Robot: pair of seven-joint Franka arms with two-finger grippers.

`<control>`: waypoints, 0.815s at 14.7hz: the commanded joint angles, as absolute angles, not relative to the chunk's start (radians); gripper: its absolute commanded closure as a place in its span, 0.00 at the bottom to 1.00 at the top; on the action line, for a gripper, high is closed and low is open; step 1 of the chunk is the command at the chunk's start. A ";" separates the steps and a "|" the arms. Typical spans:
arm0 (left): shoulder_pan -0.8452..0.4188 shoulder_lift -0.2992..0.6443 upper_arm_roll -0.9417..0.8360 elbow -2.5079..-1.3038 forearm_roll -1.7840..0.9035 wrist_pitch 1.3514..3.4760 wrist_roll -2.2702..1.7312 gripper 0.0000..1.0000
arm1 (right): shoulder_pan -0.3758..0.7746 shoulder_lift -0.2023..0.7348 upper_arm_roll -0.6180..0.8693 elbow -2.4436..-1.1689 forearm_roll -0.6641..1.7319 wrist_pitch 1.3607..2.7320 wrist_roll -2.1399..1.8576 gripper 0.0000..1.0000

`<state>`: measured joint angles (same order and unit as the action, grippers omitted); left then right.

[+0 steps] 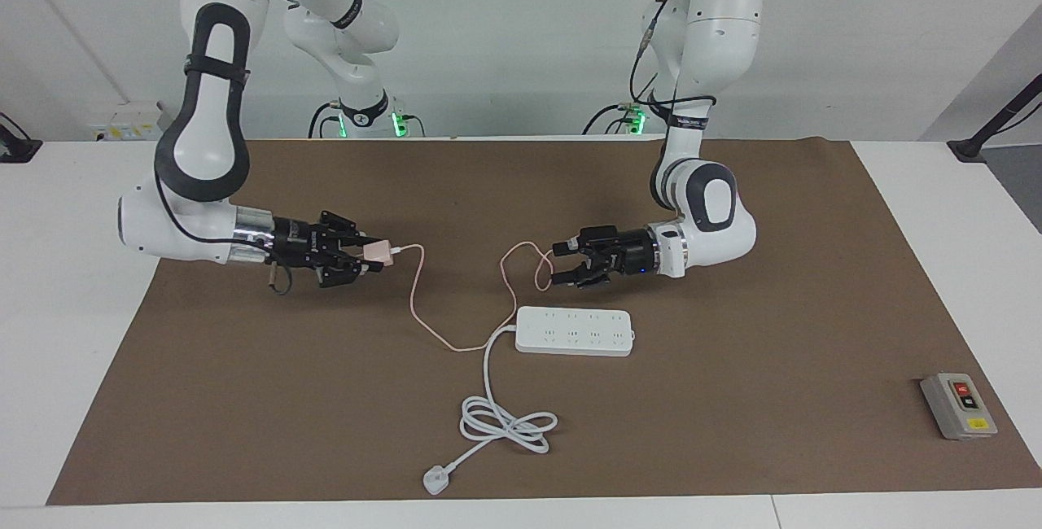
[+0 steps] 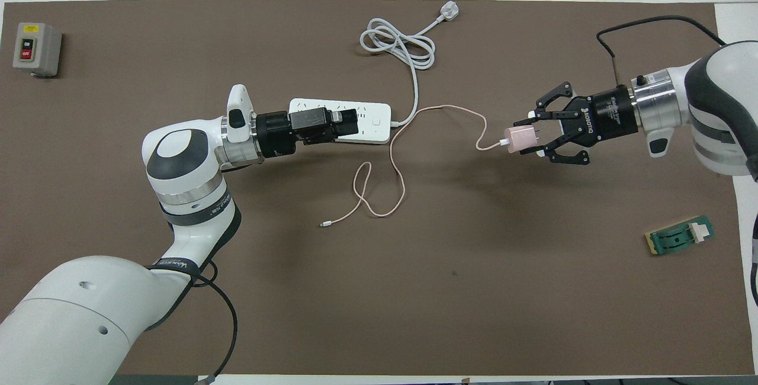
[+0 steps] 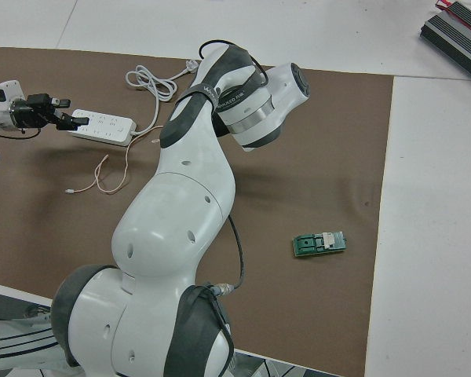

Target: Plug charger into power strip

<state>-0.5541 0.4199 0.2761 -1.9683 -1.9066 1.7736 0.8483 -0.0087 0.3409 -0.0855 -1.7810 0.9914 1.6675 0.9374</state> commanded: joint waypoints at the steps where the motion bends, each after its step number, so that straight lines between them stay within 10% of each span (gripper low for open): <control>1: -0.558 0.425 0.281 -1.974 -1.931 1.781 0.896 0.00 | 0.079 0.319 -0.086 -1.801 1.078 1.779 1.023 1.00; 12: -0.558 0.430 0.282 -1.977 -1.967 1.786 0.904 0.00 | 0.396 0.328 -0.086 -1.804 1.348 2.157 1.115 1.00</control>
